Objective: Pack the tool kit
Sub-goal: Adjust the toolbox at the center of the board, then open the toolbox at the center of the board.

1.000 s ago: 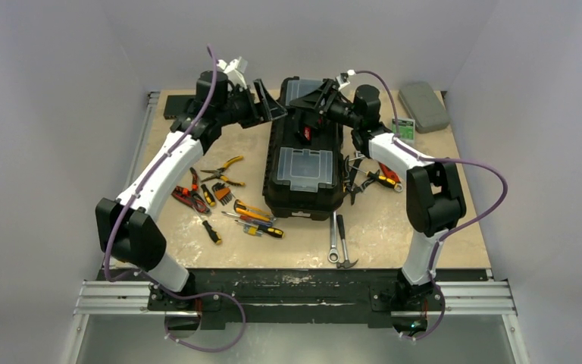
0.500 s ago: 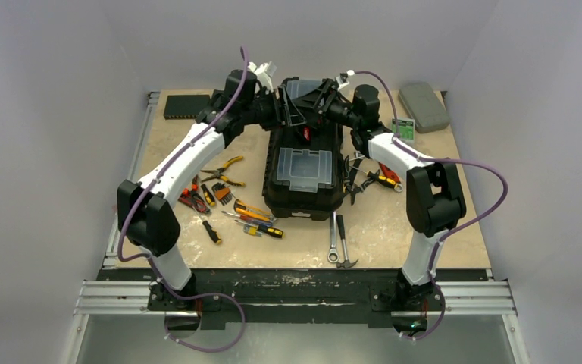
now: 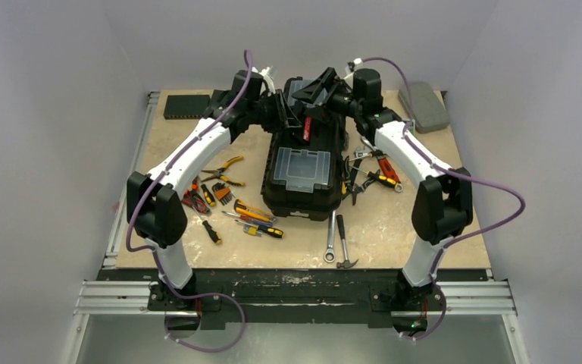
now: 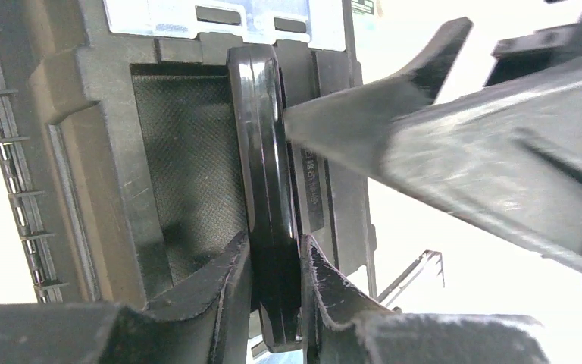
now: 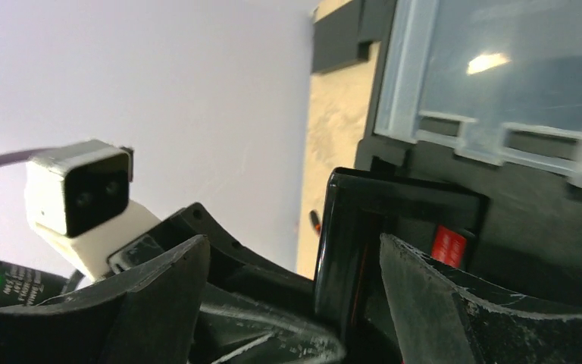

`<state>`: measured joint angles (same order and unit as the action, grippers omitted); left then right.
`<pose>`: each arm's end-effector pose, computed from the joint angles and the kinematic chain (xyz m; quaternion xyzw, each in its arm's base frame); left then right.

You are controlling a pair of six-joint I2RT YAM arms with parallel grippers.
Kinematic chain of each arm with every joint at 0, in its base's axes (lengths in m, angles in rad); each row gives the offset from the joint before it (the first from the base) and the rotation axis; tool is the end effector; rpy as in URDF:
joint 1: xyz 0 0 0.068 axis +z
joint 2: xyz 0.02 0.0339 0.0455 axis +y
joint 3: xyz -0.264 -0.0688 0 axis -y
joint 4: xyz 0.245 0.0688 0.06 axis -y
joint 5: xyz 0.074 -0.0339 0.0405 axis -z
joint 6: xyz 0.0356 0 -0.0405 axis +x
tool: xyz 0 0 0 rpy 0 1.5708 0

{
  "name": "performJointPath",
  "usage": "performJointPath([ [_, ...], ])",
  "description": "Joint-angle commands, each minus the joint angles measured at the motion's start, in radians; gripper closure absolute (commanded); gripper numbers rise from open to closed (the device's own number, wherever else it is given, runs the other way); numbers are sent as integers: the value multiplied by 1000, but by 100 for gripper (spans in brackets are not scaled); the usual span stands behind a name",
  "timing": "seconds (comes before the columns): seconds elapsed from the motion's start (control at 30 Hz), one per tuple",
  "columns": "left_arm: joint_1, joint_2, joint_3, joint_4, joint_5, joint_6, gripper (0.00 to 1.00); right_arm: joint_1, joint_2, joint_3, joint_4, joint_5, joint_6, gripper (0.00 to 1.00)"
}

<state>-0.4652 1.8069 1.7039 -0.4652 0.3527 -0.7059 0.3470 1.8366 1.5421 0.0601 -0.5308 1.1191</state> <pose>0.3718 -0.2004 0.3469 -0.0200 0.8672 -0.3897 0.3093 0.4105 0.1676 0.3302 0.1347 0.7629 0.5531 0.3065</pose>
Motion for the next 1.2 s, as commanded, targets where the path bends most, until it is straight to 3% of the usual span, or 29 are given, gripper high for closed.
performJointPath([
  [0.0, -4, -21, 36, 19, -5, 63, 100, -14, -141, 99, -328, 272, -178, 18],
  [0.3, 16, -61, 31, 63, 9, 34, 100, -85, -300, -25, -369, 383, -272, 18],
  [0.57, 105, -131, -148, 340, 166, -150, 100, -185, -394, -247, -264, 384, -372, 23],
  [0.77, 147, -156, -217, 479, 265, -234, 100, -214, -397, -387, -153, 346, -440, 24],
  [1.0, 163, -180, -229, 522, 289, -255, 100, -216, -382, -512, -47, 348, -477, 25],
  [1.17, 168, -180, -259, 672, 343, -355, 100, -215, -358, -546, 11, 304, -512, 26],
])
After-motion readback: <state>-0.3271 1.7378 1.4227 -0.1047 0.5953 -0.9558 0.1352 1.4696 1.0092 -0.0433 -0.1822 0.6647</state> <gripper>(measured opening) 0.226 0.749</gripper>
